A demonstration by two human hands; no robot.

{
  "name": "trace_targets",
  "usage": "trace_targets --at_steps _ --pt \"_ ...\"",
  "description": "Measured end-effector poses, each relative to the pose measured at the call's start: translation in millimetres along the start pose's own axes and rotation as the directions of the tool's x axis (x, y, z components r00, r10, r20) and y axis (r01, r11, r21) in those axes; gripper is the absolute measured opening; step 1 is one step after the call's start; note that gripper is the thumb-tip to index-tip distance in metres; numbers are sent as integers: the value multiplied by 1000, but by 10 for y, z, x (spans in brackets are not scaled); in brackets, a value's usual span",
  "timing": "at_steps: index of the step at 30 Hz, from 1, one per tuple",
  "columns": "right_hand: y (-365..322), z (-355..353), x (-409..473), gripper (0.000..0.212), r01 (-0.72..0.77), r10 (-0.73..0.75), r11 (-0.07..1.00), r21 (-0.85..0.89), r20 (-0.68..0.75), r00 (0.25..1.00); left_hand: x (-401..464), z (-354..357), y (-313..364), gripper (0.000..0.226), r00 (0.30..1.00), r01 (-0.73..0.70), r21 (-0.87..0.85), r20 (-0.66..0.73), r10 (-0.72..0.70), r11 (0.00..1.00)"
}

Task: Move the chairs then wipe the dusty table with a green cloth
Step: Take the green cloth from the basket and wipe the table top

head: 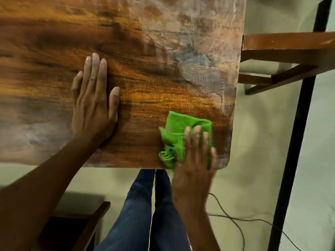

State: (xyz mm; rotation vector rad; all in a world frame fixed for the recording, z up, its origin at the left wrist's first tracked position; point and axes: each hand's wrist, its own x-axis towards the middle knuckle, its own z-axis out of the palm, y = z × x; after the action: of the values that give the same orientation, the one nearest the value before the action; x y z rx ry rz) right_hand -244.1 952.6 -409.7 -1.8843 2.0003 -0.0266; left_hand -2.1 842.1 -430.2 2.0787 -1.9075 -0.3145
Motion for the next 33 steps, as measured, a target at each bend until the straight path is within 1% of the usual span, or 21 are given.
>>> trace_targets --at_steps 1,3,5,7,9,11,13,15,18,19,21,23,26,28,30,33 --pt "119 -86 76 69 -44 44 999 -14 -35 998 -12 12 -1 62 1000 10 11 4 -10 1000" --pt "215 -223 375 66 -82 82 997 7 -29 996 -7 10 12 62 999 21 4 26 -21 1000" --pt "169 -247 792 65 -62 60 997 -37 -74 995 12 3 2 62 999 24 11 38 -24 1000" --pt "104 -311 1286 66 -8 -4 995 -103 -115 993 12 2 12 63 997 34 22 66 -35 999" --pt "39 -387 1740 66 17 -36 991 -130 -151 988 24 -10 16 63 996 34 29 80 -36 999" --pt "-119 -370 2017 66 2 -21 993 -114 -168 986 27 -11 16 63 996 31 32 80 -33 999" --pt "-409 -264 2057 69 6 -21 995 -100 -154 988 27 -15 24 63 996 33 45 80 -37 998" --pt "-818 -125 1921 74 109 -123 986 -129 -102 987 34 -16 29 62 997 24 77 71 -29 997" --pt "-1352 14 1676 79 301 -306 942 -149 -17 952 41 3 14 60 996 57 76 62 -62 996" --pt "-1400 27 1660 80 333 -337 932 -144 -4 941 40 7 6 60 995 76 67 60 -80 995" --pt "-1244 -19 1707 79 356 -360 923 -143 3 933 36 13 0 60 995 77 59 54 -80 995" --pt "-882 -105 1708 74 293 -299 946 -138 -24 954 27 -7 6 60 998 49 56 48 -52 997" --pt "-233 -246 1457 65 72 -81 994 -86 -107 991 34 -33 22 60 998 43 35 51 -45 998" --pt "76 -284 1081 62 -60 49 996 -71 -149 988 40 -44 33 61 996 57 26 62 -58 998" --pt "232 -250 629 61 -90 83 995 -44 -141 987 39 -55 50 61 995 60 29 71 -62 998" --pt "297 -185 257 63 -58 55 997 -41 -81 995 33 -47 48 61 994 67 20 80 -68 998"
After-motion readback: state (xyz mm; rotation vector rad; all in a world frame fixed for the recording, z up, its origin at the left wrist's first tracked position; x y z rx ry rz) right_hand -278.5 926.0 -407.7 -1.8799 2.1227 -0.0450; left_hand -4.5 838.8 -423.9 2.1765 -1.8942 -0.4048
